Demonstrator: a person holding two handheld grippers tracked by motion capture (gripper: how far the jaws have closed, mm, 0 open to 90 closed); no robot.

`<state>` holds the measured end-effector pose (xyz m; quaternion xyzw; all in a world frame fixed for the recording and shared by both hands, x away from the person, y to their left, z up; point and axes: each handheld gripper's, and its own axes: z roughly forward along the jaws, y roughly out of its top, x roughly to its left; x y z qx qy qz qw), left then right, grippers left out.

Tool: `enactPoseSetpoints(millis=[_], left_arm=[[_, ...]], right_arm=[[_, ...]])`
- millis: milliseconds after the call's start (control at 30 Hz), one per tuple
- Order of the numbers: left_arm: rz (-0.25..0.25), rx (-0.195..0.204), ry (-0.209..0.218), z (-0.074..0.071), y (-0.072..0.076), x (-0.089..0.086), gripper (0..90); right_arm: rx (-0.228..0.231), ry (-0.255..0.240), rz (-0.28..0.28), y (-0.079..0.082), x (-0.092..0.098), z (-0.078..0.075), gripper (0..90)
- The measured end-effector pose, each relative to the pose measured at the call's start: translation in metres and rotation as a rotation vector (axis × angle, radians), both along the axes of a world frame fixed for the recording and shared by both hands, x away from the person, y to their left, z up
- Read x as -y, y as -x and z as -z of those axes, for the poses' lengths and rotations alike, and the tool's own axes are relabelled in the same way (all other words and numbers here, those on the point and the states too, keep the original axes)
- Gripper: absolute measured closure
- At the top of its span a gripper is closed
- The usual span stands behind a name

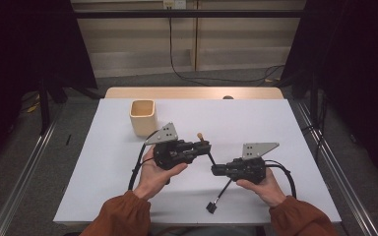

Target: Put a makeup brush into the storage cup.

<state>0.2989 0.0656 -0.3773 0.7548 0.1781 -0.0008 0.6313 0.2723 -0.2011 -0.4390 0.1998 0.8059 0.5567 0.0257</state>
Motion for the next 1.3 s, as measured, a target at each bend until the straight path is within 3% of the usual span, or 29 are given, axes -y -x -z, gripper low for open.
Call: enactPoseSetpoints(millis=[233,533,700,933,1133,1300], left_arm=[[0.03,-0.007,-0.003,-0.001,0.003,0.005,84.2],[0.022,-0.002,-0.014,-0.001,0.004,0.005,84.3],[0.014,-0.007,-0.015,-0.001,0.002,0.004,84.4],[-0.002,-0.007,-0.019,-0.002,0.002,0.001,84.3],[-0.017,-0.015,-0.028,-0.002,0.0,-0.004,84.3],[-0.035,-0.017,-0.035,-0.002,-0.002,-0.011,84.3]], right_arm=[[0.019,0.019,0.009,0.001,-0.001,0.001,84.5],[0.025,-0.017,0.043,0.001,0.003,-0.003,75.2],[0.026,-0.041,0.057,0.001,0.006,-0.005,64.7],[0.028,-0.069,0.084,0.002,0.007,-0.007,41.9],[0.026,-0.063,0.117,0.002,0.006,-0.006,19.7],[0.022,-0.089,0.152,0.001,0.008,-0.007,8.5]])
